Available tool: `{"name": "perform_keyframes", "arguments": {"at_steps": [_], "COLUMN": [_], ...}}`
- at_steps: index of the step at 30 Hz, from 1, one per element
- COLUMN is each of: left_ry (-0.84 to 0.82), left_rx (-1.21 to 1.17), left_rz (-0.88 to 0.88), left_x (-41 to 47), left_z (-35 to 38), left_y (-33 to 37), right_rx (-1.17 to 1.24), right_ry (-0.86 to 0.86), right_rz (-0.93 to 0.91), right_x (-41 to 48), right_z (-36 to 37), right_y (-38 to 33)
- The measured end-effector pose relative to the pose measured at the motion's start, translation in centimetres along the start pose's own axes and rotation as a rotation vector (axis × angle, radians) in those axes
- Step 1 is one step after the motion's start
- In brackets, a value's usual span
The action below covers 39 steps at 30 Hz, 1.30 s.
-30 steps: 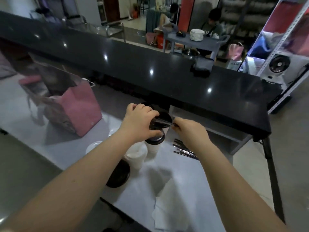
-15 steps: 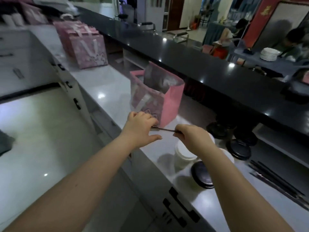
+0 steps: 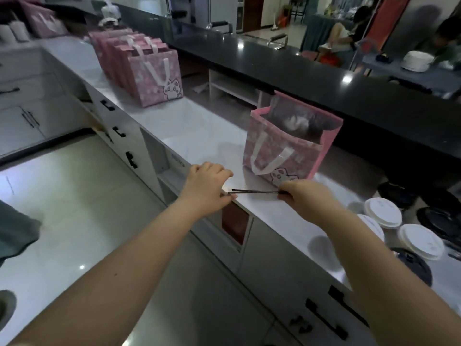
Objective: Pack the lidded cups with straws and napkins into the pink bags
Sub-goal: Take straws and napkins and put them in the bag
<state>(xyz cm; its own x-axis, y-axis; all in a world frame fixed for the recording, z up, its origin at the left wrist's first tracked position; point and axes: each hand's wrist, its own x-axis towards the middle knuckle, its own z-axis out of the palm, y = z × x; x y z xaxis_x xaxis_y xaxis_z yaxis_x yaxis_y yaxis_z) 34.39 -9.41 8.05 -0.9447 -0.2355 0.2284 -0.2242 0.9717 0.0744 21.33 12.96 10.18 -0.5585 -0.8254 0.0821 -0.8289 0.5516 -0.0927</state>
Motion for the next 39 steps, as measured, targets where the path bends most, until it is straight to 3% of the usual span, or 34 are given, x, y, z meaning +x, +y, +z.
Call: {"name": "perform_keyframes", "arguments": {"at_steps": [6, 12, 16, 20, 28, 39], "left_ry": [0.009, 0.099, 0.115, 0.152, 0.131, -0.015], "left_rx": [-0.045, -0.054, -0.076, -0.098, -0.188, -0.155], "left_rz": [-0.020, 0.007, 0.025, 0.028, 0.146, 0.399], "left_x": [5.5, 14.4, 19.4, 22.9, 27.2, 32.0], "left_z": [-0.1, -1.7, -2.7, -2.8, -0.3, 3.2], "left_y": [-3.1, -3.2, -2.5, -2.6, -2.1, 0.0], "right_rx": [-0.035, -0.054, 0.157, 0.448, 0.685, 0.383], "right_ry": [0.068, 0.288, 0.397, 0.399, 0.223, 0.188], "right_rz": [0.098, 0.141, 0.247, 0.325, 0.484, 0.743], "right_x": [2.6, 7.8, 12.2, 16.8, 19.4, 18.0], "right_z": [-4.1, -7.4, -8.0, -6.8, -3.4, -2.3], "right_y": [2.1, 5.2, 8.0, 9.5, 11.7, 12.8]}}
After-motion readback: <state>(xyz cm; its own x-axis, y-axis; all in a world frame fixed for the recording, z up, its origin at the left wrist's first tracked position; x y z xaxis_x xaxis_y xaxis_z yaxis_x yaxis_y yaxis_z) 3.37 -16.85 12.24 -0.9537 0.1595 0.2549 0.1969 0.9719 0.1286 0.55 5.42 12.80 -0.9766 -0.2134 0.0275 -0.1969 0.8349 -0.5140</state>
